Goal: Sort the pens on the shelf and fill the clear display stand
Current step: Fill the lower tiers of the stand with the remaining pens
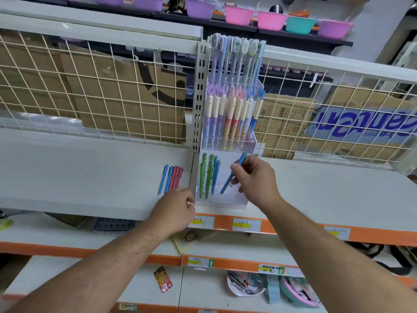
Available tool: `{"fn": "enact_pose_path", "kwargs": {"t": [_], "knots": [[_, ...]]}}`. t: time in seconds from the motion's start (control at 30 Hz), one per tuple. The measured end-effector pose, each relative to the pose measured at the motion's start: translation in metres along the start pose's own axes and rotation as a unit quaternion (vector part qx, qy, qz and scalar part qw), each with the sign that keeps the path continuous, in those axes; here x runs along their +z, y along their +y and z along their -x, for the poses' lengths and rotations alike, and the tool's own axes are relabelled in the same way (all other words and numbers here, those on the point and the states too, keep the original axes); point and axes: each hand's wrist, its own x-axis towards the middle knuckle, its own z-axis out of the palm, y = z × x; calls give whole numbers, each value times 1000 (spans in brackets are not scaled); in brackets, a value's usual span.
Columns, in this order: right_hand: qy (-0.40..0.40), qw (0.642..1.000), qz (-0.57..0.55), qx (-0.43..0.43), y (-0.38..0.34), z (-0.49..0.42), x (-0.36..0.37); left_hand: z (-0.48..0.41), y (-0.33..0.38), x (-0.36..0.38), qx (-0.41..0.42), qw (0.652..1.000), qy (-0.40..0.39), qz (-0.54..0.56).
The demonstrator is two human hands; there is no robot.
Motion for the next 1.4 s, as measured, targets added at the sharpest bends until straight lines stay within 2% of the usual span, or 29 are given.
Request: {"fn": "enact_pose_path", "kwargs": {"t": [0.1, 0.27, 0.53, 0.67, 1.07, 1.2, 1.4], "knots": [[-7, 1000, 23, -3, -1, -4, 5, -6, -12, 0, -21, 998, -13, -52], [-18, 999, 39, -9, 0, -8, 18, -10, -16, 3, -28, 997, -22, -67], [-49, 979, 192, -38, 9, -7, 34, -11, -18, 7, -7, 994, -32, -106], [-57, 973, 220, -43, 13, -7, 38, -12, -17, 7, -4, 993, -37, -115], [-64, 955, 289, 12, 18, 5, 36, -14, -17, 2, -12, 993, -48, -105], [-143, 943, 302, 4, 22, 22, 46, -16, -20, -4, -31, 997, -25, -58], [-218, 934, 278, -53, 14, 40, 86, -22, -42, -23, -39, 996, 46, -66]]}}
